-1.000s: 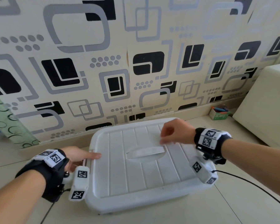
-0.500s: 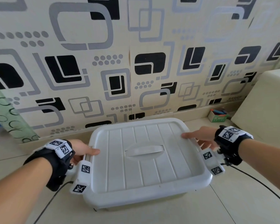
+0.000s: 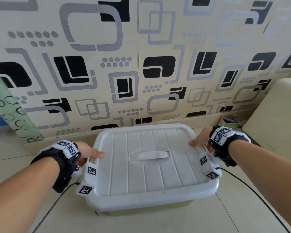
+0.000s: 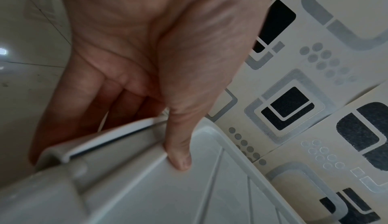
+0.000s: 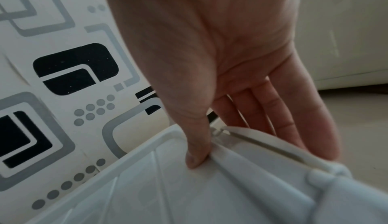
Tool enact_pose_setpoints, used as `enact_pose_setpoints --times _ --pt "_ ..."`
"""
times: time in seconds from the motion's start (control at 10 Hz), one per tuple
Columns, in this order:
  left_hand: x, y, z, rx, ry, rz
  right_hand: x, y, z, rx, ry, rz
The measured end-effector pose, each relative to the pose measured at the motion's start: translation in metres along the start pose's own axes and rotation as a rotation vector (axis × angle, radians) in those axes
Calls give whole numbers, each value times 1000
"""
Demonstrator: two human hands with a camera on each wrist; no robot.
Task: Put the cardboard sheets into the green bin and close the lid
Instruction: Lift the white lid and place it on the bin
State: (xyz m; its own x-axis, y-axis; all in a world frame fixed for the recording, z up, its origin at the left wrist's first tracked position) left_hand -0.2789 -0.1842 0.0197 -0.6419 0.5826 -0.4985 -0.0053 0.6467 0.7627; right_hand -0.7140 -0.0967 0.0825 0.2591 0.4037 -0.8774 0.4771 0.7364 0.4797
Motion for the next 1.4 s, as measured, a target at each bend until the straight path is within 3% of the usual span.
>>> enact_pose_setpoints --times 0.2,0.4,0.6,0.9,1.1,1.3,1.4 --pt "4 12 -3 10 -76 -29 0 -3 4 -48 193 65" --pt "1 -2 -2 -4 -84 -35 1 -2 8 -135 432 7" --pt "17 52 -25 -6 -284 -162 3 -4 7 -223 549 -12" --pt "25 65 -34 -5 -388 -227 4 -6 9 -248 502 -170" --pt "23 65 -32 -17 -394 -209 1 -9 11 -196 429 -87" --pt "17 57 -19 -29 -104 -146 -6 -2 16 -181 292 -34" --pt "13 53 -22 32 -11 -203 -13 -4 25 -210 81 -165"
Point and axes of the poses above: each hand's wrist, its own y-axis away from the middle knuckle, its own x-axis out of the palm, z = x × y, the point moved 2 cm from there along -y, towards the middle knuckle, and after that the axes turned 1 degree about x, right-handed, at the moved point
